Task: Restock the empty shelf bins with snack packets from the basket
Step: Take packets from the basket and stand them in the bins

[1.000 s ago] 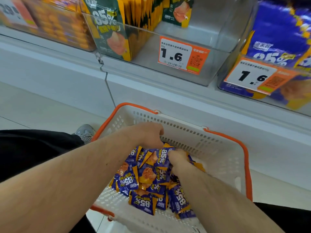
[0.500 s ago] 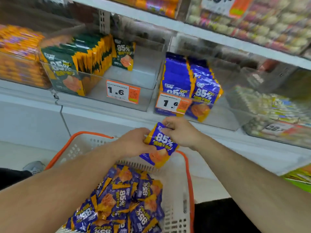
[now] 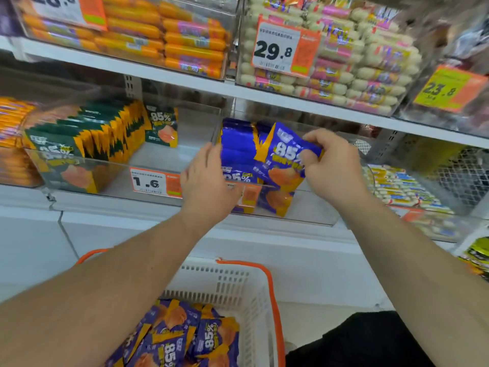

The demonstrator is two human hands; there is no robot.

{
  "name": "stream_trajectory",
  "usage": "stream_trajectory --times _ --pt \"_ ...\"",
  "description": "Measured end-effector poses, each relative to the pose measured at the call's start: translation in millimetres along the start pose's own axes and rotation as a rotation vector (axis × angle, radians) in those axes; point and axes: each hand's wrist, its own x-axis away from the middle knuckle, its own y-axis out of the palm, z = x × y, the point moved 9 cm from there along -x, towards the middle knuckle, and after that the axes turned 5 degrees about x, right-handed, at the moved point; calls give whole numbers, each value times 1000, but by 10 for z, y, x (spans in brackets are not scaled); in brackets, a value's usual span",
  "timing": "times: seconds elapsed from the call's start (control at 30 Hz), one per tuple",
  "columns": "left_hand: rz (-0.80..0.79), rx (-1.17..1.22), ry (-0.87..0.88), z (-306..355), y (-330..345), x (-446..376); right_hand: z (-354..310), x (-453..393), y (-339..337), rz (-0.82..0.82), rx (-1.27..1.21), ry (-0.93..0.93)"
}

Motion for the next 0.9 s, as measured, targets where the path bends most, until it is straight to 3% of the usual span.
stream_trajectory --times 0.07,0.13,0.5,0.77,0.9 --pt "-90 -123 -103 -199 100 -25 15 -93 -89 46 14 -8" --pt "-134 -194 -95 -322 196 6 31 -169 -86 62 55 -20" --pt "-70 -214 -18 -395 220 5 194 -287 -51 199 53 14" --pt "-106 -231 -37 -359 209 44 410 -229 709 -141 367 29" --pt "-119 -230 -41 -353 210 46 565 -227 828 -150 343 90"
